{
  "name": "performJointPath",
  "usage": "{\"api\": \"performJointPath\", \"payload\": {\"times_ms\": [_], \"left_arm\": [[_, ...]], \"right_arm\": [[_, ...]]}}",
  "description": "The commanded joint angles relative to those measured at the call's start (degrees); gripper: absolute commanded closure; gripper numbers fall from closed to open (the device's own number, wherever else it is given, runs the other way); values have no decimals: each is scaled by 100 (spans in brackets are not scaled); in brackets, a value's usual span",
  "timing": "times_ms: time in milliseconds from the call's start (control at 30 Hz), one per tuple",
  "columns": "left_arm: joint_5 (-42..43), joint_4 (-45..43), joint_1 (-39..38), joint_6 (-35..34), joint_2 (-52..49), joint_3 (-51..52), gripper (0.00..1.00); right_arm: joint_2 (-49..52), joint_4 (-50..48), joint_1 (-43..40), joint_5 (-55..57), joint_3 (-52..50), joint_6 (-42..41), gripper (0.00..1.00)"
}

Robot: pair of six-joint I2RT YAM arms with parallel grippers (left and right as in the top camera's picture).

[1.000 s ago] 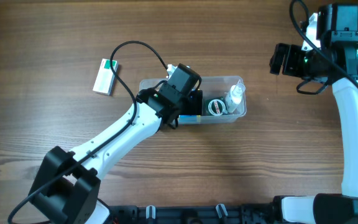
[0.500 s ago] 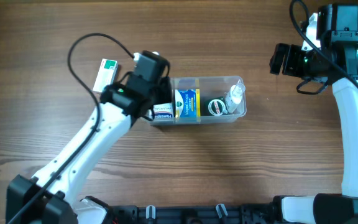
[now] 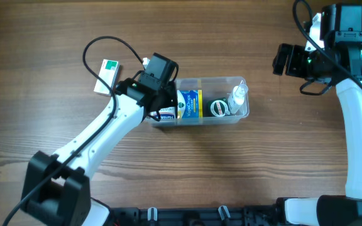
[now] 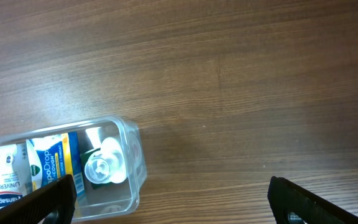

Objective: Pack container
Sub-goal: 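Lower the Vicks box between Hansaplast box and Zam-Buk, then release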

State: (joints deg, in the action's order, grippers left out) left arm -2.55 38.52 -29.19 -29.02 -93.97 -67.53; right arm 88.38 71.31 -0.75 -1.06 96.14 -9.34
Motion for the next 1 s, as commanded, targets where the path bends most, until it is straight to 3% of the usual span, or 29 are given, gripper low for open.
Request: {"api": "performJointPath", "payload": {"times_ms": [0,967], "left_arm": [[-120,79,-22,26,-323,-72,96],[-120,-227,-20,26,-1154,-72,94]], "right_arm": [[-42,-13,2,11,94,-22,0],[-42,-13,2,11,94,-22,0]]}}
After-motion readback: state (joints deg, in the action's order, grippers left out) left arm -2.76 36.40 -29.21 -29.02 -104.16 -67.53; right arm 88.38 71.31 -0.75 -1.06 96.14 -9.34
